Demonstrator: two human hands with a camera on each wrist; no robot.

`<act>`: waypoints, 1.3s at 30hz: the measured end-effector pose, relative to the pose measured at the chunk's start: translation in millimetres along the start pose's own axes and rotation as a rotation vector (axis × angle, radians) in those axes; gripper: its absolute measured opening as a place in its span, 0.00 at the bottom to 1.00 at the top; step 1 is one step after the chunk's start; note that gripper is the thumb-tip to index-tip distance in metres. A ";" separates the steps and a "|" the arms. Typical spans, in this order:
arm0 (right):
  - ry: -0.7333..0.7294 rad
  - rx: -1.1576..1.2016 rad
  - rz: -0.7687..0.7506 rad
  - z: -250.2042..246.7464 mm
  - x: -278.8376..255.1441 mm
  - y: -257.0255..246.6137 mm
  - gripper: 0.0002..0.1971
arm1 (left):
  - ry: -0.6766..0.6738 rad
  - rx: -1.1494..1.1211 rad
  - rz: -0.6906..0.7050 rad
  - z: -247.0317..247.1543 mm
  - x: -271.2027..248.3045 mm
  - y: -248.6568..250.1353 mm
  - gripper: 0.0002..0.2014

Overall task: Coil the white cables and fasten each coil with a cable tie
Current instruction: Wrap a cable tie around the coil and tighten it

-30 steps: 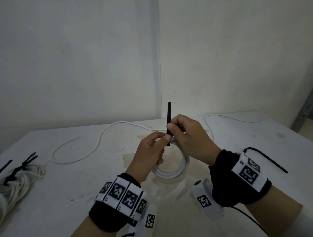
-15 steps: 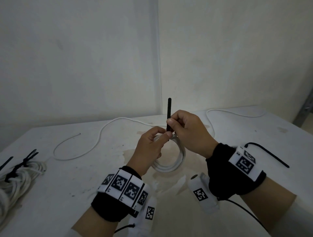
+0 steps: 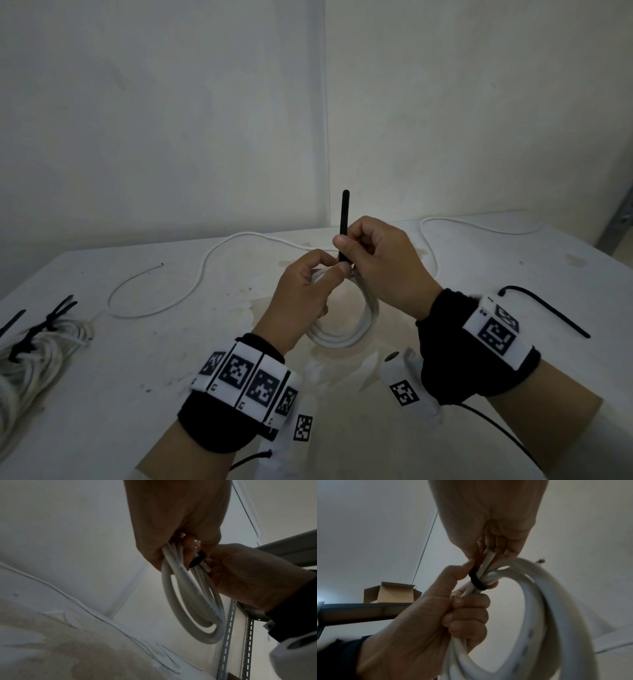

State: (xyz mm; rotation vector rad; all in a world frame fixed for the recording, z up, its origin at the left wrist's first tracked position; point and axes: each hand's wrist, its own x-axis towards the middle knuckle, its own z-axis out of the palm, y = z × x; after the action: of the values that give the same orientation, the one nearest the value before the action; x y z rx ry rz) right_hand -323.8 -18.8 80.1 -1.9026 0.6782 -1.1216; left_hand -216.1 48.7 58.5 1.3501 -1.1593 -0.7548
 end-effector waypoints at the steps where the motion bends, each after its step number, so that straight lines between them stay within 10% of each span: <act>1: 0.019 -0.014 -0.001 1.1 1.0 0.9 0.11 | -0.005 0.002 -0.001 -0.6 -0.3 0.9 0.10; 16: 0.002 -0.059 0.007 12.1 5.4 3.2 0.11 | -0.022 0.156 0.032 -15.7 1.5 0.7 0.10; 26: -0.312 0.039 0.093 18.2 -5.5 -2.1 0.13 | 0.090 -0.099 -0.030 -39.6 -0.6 6.3 0.12; 39: -0.187 0.163 0.113 57.7 -9.3 3.9 0.09 | 0.152 0.111 0.044 -87.9 -29.1 -13.7 0.11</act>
State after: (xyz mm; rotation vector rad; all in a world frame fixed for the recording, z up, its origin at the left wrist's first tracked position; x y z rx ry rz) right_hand -277.1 7.6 56.5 -1.7801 0.5650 -0.8883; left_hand -140.4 103.5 52.6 1.4436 -1.1194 -0.5526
